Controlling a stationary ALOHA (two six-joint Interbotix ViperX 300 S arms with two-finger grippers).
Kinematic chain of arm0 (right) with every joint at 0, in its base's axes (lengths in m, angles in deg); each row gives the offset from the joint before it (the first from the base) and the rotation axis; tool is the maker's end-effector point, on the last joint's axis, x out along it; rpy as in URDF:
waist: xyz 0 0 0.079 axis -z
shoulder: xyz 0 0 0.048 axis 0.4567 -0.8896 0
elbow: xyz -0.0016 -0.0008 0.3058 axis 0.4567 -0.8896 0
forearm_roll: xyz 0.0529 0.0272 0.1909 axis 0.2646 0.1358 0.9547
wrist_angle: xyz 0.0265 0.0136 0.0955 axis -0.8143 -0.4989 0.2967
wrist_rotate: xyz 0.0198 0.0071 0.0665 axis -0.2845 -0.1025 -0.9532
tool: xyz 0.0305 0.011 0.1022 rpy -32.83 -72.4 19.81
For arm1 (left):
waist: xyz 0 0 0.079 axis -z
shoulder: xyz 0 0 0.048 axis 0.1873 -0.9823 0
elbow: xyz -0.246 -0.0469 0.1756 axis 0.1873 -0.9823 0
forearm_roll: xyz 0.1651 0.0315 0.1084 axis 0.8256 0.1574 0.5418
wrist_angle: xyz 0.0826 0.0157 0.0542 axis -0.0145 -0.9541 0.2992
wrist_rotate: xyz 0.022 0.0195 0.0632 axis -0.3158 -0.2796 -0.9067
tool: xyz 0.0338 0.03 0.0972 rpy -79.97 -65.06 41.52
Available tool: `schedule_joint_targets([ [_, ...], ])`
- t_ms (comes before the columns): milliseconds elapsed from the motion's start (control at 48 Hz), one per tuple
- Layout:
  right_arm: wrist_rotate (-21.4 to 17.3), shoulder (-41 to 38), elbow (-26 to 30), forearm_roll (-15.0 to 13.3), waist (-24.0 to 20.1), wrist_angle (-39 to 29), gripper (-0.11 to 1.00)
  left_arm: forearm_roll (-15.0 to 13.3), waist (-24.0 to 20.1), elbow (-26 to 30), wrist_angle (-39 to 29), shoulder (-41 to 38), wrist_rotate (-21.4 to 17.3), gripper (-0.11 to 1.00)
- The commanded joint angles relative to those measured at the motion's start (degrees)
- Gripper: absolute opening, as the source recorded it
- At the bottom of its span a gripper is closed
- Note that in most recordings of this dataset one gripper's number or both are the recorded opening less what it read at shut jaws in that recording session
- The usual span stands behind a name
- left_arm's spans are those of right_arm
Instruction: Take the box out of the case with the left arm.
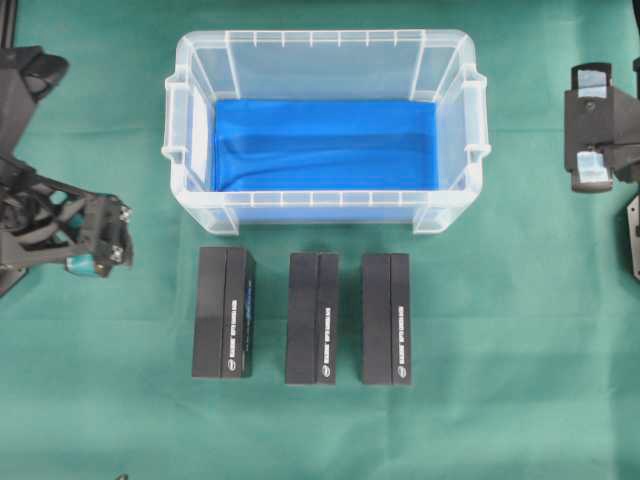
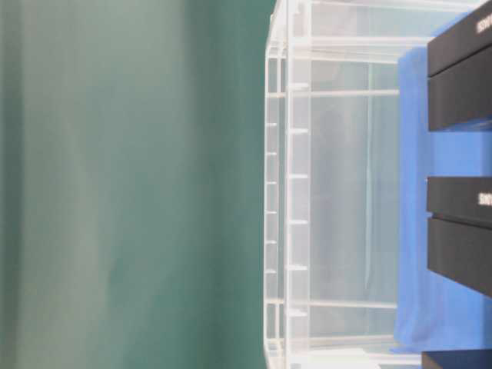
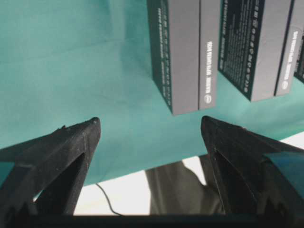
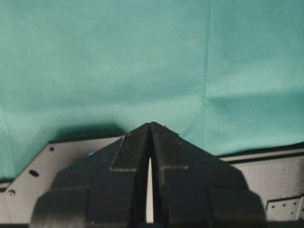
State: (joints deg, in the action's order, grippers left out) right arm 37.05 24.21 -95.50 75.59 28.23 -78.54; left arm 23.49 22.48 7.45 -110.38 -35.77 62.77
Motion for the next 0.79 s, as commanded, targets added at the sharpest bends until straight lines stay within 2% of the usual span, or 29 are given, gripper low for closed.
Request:
schedule_joint_targets([
  [0, 0.1, 0.3, 0.5, 0.0, 0.0, 0.1, 0.0, 0.2, 0.3, 0.4, 0.1, 0.9, -0.2, 0.9],
  [250, 0.1, 0.3, 0.5, 0.0, 0.0, 0.1, 0.0, 0.3, -0.8, 0.4, 0.0, 0.7, -0.4, 0.9],
  [396, 0.1, 0.2, 0.5, 0.0, 0.0, 0.0, 0.0, 0.4, -3.2, 0.4, -0.4, 0.9, -1.1, 0.9],
  [771, 0.0, 0.2, 0.5, 0.0, 0.0, 0.2, 0.0, -0.2, -15.9, 0.7, -2.6, 1.1, -12.6, 0.9],
])
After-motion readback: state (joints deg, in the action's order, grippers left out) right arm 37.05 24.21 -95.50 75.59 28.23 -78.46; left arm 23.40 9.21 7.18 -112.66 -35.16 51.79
